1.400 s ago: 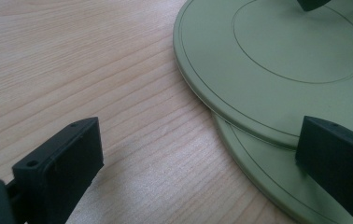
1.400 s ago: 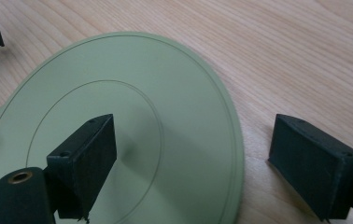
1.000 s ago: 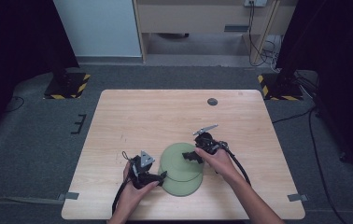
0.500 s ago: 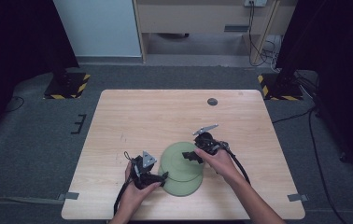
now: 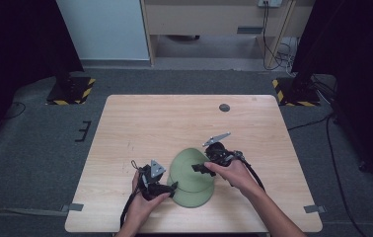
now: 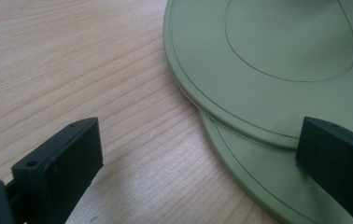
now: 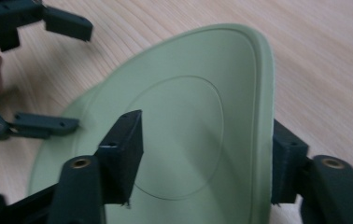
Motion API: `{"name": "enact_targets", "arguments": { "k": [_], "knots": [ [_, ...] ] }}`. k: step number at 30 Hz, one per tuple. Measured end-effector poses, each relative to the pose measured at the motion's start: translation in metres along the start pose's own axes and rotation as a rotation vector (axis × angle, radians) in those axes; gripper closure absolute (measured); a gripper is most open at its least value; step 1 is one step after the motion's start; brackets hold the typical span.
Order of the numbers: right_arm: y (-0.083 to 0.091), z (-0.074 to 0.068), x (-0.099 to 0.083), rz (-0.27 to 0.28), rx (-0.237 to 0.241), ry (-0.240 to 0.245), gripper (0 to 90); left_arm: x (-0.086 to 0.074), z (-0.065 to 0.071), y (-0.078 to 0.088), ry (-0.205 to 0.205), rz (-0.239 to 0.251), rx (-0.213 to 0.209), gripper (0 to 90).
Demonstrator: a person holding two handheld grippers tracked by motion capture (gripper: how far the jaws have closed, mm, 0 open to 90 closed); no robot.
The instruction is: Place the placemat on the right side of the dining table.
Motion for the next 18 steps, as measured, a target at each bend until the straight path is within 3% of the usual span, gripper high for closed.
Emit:
{"name": "enact_targets", "arguments": {
  "k": [8, 13, 16, 18],
  "knots": [
    [0.004, 0.015, -0.003, 0.054, -0.048, -0.033, 67.0, 0.000, 0.000, 0.000, 0.003, -0.001, 0.002, 0.2],
    [0.003, 0.020, -0.004, 0.060, -0.036, -0.051, 77.5, 0.000, -0.001, 0.000, 0.005, -0.003, 0.004, 0.3],
    [0.003, 0.022, -0.004, 0.066, -0.033, -0.061, 78.4, 0.000, -0.001, 0.000, 0.005, 0.000, 0.009, 1.2],
    [0.001, 0.027, -0.003, 0.063, -0.058, -0.057, 79.3, 0.000, -0.002, 0.000, 0.010, 0.001, 0.013, 1.3]
  ]
}}
Point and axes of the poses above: each handheld gripper's, and its own axes: y roughly backward along the jaws, x roughly out of its top, z roughly to its right, the point moved 1 cm from there along -y, roughly forward along the jaws, and after that the axes turned 5 degrees about y, right-handed, at the moved point
